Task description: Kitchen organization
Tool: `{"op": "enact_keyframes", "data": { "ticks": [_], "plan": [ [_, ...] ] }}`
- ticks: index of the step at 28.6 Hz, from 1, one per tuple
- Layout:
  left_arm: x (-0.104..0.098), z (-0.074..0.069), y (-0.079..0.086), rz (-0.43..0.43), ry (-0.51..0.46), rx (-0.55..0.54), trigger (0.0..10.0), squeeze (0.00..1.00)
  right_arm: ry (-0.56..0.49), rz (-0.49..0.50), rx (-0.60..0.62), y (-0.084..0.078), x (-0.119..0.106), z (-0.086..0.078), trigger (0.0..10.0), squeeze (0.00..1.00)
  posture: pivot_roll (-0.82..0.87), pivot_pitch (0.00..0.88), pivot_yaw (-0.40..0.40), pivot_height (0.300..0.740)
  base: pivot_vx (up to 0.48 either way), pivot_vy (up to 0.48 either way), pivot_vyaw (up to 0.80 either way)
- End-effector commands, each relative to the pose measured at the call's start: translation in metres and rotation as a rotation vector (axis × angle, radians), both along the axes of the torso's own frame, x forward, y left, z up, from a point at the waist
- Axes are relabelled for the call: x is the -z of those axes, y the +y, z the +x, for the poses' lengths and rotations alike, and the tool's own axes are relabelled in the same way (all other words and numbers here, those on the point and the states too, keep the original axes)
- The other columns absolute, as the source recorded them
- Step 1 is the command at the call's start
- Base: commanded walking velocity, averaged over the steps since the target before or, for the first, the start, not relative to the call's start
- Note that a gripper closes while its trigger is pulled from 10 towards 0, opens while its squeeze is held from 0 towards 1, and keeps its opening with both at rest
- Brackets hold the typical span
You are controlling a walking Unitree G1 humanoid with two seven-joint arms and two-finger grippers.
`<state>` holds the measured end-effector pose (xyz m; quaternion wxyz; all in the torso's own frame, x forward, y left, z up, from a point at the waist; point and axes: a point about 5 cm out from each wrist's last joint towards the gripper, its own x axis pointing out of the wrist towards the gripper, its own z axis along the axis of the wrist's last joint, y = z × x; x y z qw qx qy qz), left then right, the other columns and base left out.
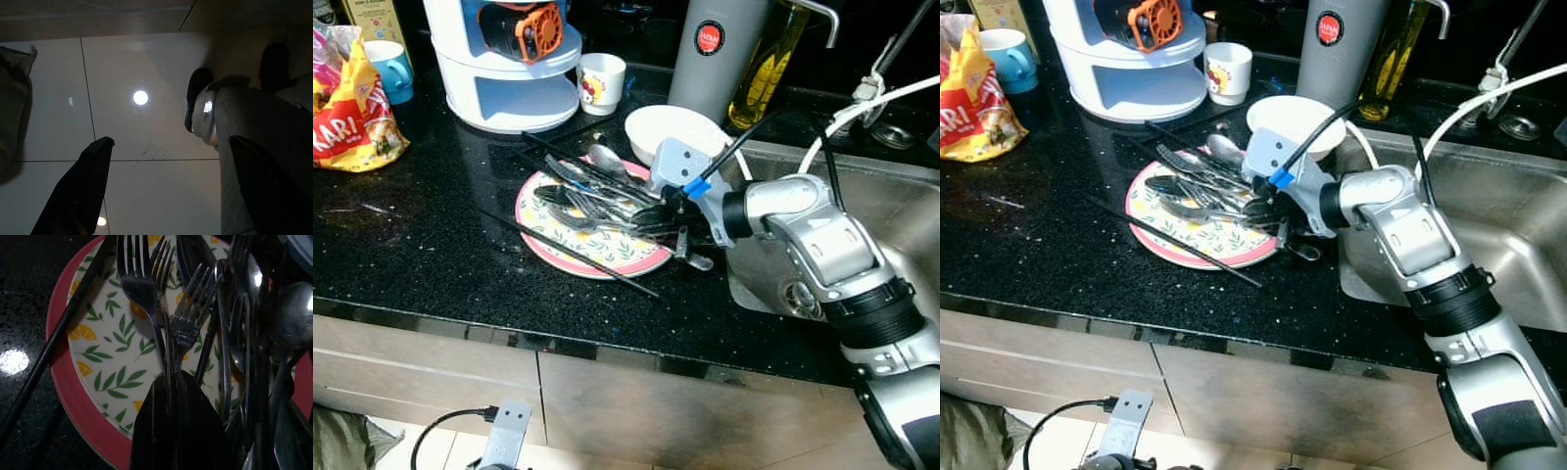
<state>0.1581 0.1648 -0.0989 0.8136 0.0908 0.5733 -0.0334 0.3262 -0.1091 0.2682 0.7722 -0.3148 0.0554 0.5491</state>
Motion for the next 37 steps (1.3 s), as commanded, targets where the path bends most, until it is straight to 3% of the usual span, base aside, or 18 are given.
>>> {"op": "enact_keyframes", "data": {
  "ticks": [1, 8, 12, 14, 23, 24, 28, 29, 33, 37],
  "plan": [
    [0.011, -0.028, -0.014, -0.047, 0.124, 0.021, 10.0, 0.00, 0.033, 0.030, -0.017, 0.002, 0.002, -0.002, 0.0, 0.00, 0.07, 0.092, -0.093, 0.740, 0.000, 0.000, 0.00],
    [0.011, -0.028, -0.014, -0.048, 0.125, 0.022, 10.0, 0.00, 0.048, 0.129, -0.067, 0.008, -0.007, -0.006, 0.0, 0.00, 0.07, 0.092, -0.091, 0.740, 0.000, 0.000, 0.00],
    [0.011, -0.028, -0.014, -0.049, 0.126, 0.022, 10.0, 0.00, 0.070, 0.250, -0.114, 0.013, -0.016, -0.010, 0.0, 0.00, 0.07, 0.092, -0.091, 0.740, 0.000, 0.000, 0.00],
    [0.011, -0.028, -0.014, -0.049, 0.126, 0.022, 10.0, 0.00, 0.070, 0.250, -0.114, 0.013, -0.016, -0.010, 0.0, 0.00, 0.07, 0.092, -0.091, 0.740, 0.000, 0.000, 0.00],
    [0.011, -0.029, -0.014, -0.049, 0.128, 0.024, 10.0, 0.00, 0.105, 0.442, -0.158, 0.016, -0.030, -0.013, 0.0, 0.00, 0.07, 0.091, -0.092, 0.740, 0.000, 0.000, 0.00],
    [0.011, -0.029, -0.015, -0.049, 0.128, 0.025, 10.0, 0.00, 0.109, 0.555, -0.156, 0.014, -0.038, -0.012, 3.7, 0.00, 0.07, 0.090, -0.092, 0.740, 0.000, 0.000, 0.00],
    [0.011, -0.028, -0.015, -0.050, 0.128, 0.025, 10.0, 0.00, 0.109, 0.606, -0.153, 0.013, -0.042, -0.011, 3.7, 0.00, 0.07, 0.090, -0.092, 0.740, 0.000, 0.000, 0.00],
    [0.011, -0.029, -0.015, -0.050, 0.128, 0.025, 10.0, 0.00, 0.125, 0.662, -0.149, 0.012, -0.045, -0.010, 10.0, 0.00, 0.07, 0.084, -0.095, 0.740, 0.000, 0.000, 0.00],
    [0.011, -0.029, -0.015, -0.052, 0.129, 0.028, 10.0, 0.00, 0.163, 0.895, -0.275, -0.003, -0.057, -0.024, 10.0, 0.00, 0.07, 0.078, -0.096, 0.740, 0.000, 0.000, -0.58],
    [0.011, -0.029, -0.016, -0.053, 0.131, 0.031, 10.0, 0.00, 0.171, 0.954, -0.288, -0.011, -0.053, -0.029, 10.0, 0.00, 0.07, 0.074, -0.094, 0.740, 0.000, 0.000, -0.77]
  ]
}}
